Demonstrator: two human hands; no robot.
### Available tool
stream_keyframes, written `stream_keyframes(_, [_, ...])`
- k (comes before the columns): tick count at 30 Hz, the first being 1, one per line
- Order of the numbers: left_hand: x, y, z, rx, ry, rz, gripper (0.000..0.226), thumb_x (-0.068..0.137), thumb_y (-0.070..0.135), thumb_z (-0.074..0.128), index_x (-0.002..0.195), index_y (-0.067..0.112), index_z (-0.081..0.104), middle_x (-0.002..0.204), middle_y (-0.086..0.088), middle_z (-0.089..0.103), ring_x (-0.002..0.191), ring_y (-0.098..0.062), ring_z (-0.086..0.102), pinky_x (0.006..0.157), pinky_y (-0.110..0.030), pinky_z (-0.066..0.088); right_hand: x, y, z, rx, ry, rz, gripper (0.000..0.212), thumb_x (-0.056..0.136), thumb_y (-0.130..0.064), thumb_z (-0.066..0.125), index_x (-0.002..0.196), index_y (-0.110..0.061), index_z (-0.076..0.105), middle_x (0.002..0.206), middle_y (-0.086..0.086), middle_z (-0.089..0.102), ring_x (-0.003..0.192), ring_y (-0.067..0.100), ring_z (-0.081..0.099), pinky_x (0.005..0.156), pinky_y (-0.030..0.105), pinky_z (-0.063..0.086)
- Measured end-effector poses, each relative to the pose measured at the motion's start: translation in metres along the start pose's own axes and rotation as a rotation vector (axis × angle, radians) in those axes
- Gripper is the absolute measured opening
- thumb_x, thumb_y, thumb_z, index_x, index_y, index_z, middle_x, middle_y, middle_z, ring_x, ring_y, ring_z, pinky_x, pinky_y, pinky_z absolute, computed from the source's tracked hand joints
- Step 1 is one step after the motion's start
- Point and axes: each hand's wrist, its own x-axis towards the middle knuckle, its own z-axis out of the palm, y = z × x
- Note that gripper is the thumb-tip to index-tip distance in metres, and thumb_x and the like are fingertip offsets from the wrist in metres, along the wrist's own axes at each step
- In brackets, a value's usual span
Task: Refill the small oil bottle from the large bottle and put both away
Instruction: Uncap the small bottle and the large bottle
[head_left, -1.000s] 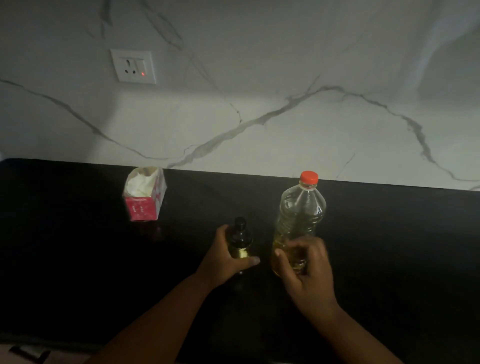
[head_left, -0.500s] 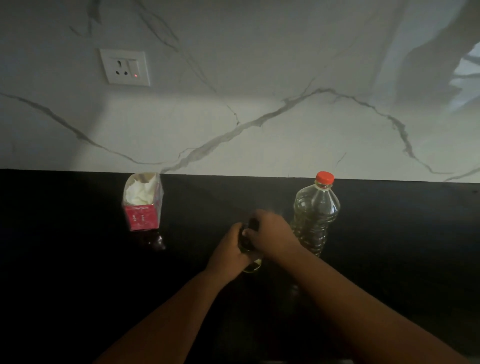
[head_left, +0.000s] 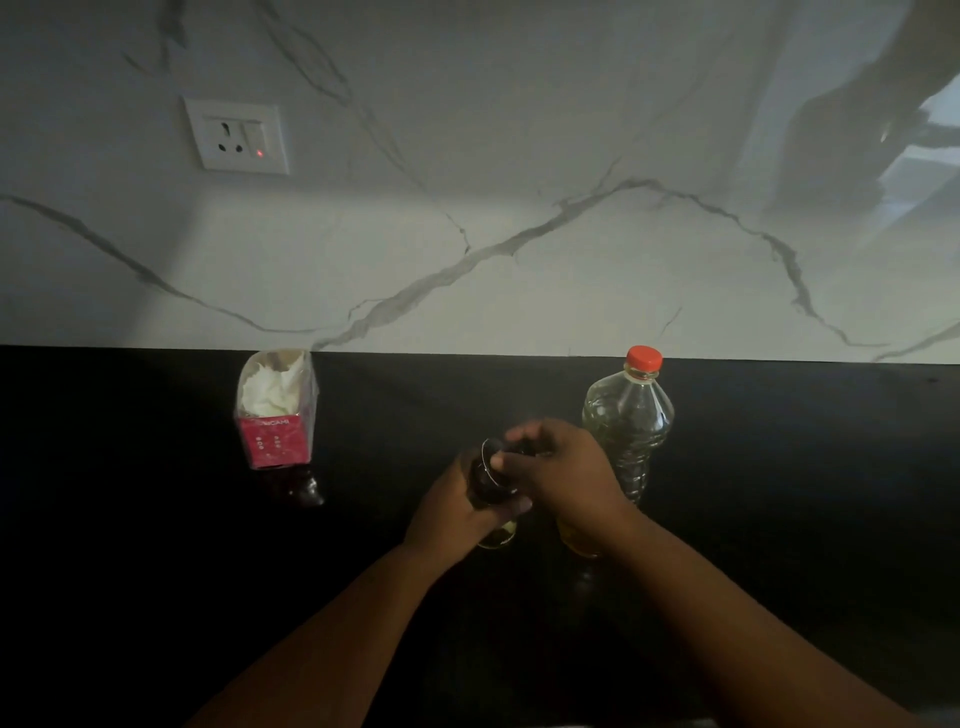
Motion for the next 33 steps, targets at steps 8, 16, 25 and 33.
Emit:
stream_keyframes(8, [-0.004, -0.007, 0.004, 0.038, 0.098, 0.019, 0.068, 0.050, 0.071, 0.080, 0.110, 0.056, 0.051, 0.116, 0.012, 0.067, 0.111, -0.006, 0.063, 0.099, -0.044, 0.053, -0.069, 0.024, -0.050, 1.230, -0.342, 0.514, 0.046, 0.077, 0.017, 0.060, 0.119, -0.001, 0.060, 0.103, 0.022, 0.063, 0.083, 0.028, 0.063, 0.074, 0.035, 0.057])
stream_keyframes(16, [-0.007, -0.012, 0.020, 0.099, 0.224, 0.057, 0.064, 0.053, 0.081, 0.071, 0.109, 0.072, 0.041, 0.112, 0.018, 0.065, 0.107, -0.001, 0.062, 0.092, -0.030, 0.050, -0.092, 0.096, -0.116, 1.196, -0.014, 0.523, 0.042, 0.076, 0.007, 0.052, 0.114, -0.002, 0.068, 0.101, 0.021, 0.069, 0.084, 0.028, 0.067, 0.079, 0.039, 0.058])
stream_keyframes(25, [-0.006, -0.013, 0.036, 0.116, 0.326, 0.032, 0.059, 0.073, 0.045, 0.082, 0.119, 0.045, 0.046, 0.109, 0.015, 0.065, 0.105, -0.009, 0.064, 0.085, -0.029, 0.050, -0.069, 0.163, -0.149, 0.525, 0.258, 0.358, 0.045, 0.081, 0.005, 0.067, 0.117, -0.018, 0.052, 0.102, 0.012, 0.070, 0.087, 0.023, 0.071, 0.070, 0.032, 0.055])
stream_keyframes(33, [-0.008, -0.010, 0.050, 0.116, 0.418, -0.004, 0.070, 0.065, 0.056, 0.077, 0.126, 0.037, 0.047, 0.115, 0.010, 0.065, 0.105, -0.011, 0.063, 0.084, -0.027, 0.047, -0.033, 0.200, -0.158, 0.093, 0.274, 0.134, 0.073, 0.075, -0.007, 0.079, 0.132, -0.030, 0.038, 0.103, -0.006, 0.065, 0.090, 0.005, 0.065, 0.072, 0.019, 0.052])
